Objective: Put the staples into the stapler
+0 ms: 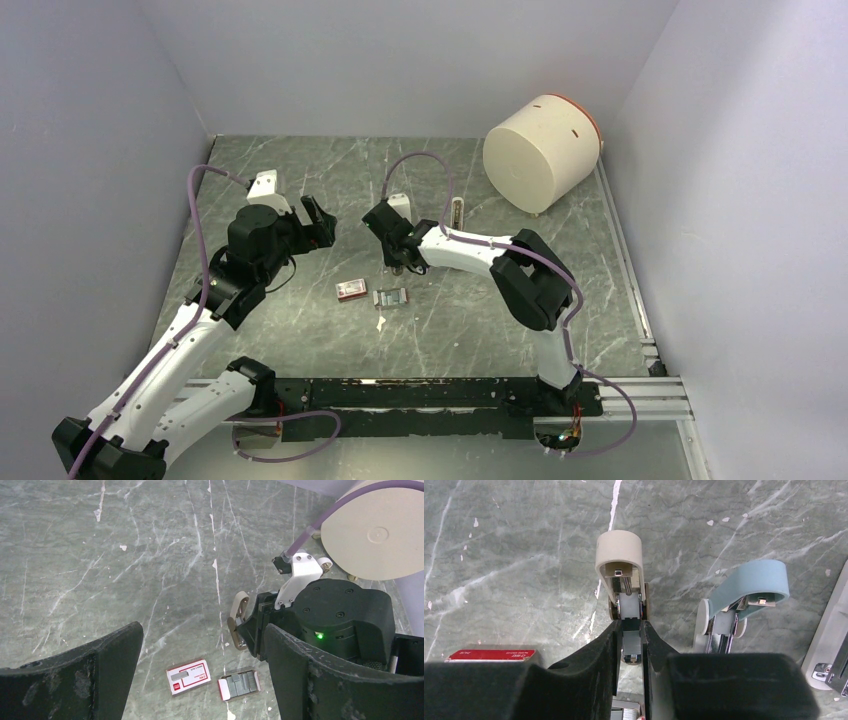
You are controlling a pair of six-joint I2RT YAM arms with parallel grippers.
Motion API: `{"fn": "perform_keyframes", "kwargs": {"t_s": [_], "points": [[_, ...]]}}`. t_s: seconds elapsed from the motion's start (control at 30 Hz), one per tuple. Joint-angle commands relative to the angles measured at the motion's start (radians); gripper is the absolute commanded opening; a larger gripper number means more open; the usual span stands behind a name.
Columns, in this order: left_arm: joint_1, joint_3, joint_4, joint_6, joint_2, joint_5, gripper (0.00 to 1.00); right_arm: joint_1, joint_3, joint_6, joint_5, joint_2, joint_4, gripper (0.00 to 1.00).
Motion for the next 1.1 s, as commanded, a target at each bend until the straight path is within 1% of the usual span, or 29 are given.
{"fn": "perform_keyframes", "kwargs": {"t_s": [0.0,0.17,0.33,0.67,0.83,0.93,1.07], "points": [[0.004,-0.002,0.005,-0.002,-0.006,0.004,0.95,-0.001,0.023,0.019,0.024,0.011,-0.031,0.24],[0.004,-0.004,0.005,-0.002,-0.007,0.004,0.95,0.0,0.02,0.01,-0.009,-0.003,-0.011,0.27],[0.004,-0.004,0.005,-0.002,-0.008,0.006,0.95,-0.001,0.019,0.009,-0.007,-0.037,-0.003,0.3],[0.004,-0.007,0.008,-0.004,-0.012,0.009,0.95,-0.002,0.026,-0.021,-0.027,-0.067,-0.001,0.3],[0.004,-0.01,0.011,-0.009,-0.018,0.019,0.95,-0.001,0.001,-0.033,-0.064,-0.138,-0.054,0.3],[0.004,-0.012,0.012,-0.006,-0.034,0.012,0.95,0.007,-0.043,-0.022,-0.096,-0.181,-0.084,0.3],[0.003,-0.013,0.014,-0.006,-0.05,0.009,0.95,0.059,-0.086,0.013,-0.099,-0.219,-0.124,0.32]]}}
